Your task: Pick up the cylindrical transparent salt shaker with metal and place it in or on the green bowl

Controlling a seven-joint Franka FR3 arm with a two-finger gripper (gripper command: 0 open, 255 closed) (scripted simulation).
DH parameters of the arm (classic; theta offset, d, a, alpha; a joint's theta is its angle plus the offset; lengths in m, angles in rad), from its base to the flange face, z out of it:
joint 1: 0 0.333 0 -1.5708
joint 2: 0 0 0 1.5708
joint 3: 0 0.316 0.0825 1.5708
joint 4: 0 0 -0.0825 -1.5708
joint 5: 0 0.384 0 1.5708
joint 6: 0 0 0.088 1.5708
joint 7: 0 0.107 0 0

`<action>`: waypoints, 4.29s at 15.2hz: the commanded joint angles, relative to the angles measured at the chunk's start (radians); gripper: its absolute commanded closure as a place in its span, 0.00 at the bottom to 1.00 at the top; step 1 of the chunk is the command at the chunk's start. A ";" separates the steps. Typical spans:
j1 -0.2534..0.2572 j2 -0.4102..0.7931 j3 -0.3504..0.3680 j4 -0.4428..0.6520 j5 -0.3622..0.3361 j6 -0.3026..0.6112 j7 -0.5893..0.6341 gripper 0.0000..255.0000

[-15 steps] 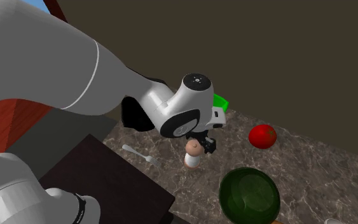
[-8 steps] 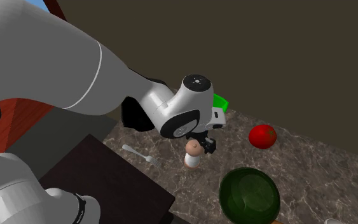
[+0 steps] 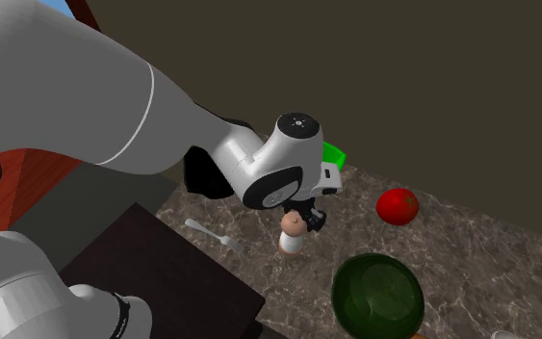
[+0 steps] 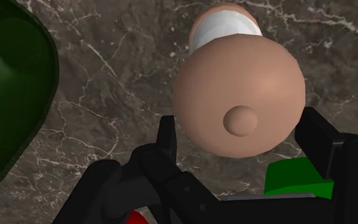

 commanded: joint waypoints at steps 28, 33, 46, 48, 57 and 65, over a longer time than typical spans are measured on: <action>0.004 -0.263 0.008 0.117 -0.080 -0.373 0.044 1.00; 0.005 -0.295 0.013 0.157 -0.084 -0.444 0.044 1.00; 0.039 -0.224 0.049 0.392 -0.046 -0.615 0.074 1.00; 0.052 -0.165 0.060 0.476 -0.028 -0.643 0.088 1.00; 0.087 0.137 0.101 0.942 0.042 -0.819 0.141 1.00; 0.090 0.313 0.117 1.197 0.071 -0.902 0.165 1.00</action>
